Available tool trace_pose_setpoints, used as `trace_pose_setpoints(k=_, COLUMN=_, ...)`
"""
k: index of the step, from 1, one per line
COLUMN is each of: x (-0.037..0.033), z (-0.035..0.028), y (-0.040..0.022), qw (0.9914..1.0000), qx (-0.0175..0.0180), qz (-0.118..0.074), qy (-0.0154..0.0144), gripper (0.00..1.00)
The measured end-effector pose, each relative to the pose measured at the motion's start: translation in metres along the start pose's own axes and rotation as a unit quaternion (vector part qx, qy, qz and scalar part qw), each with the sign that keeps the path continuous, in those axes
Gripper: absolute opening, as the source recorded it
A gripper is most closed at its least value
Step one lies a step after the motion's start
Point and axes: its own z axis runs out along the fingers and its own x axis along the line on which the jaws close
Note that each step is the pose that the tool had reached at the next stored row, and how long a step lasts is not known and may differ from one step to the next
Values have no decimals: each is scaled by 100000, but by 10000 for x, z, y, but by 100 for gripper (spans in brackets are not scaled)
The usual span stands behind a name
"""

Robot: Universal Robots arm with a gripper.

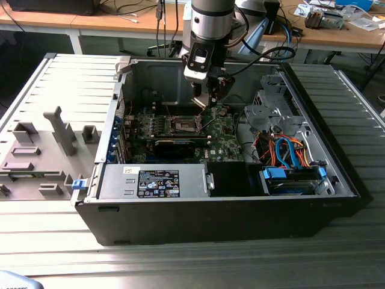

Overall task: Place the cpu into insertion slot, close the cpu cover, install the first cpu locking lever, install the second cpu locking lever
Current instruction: 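Place the cpu into insertion slot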

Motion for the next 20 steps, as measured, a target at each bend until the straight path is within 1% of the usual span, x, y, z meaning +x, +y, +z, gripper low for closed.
trace_pose_setpoints(k=20, x=0, z=0, y=0, qw=99997, qx=-19, qz=829, qy=-66, gripper=54)
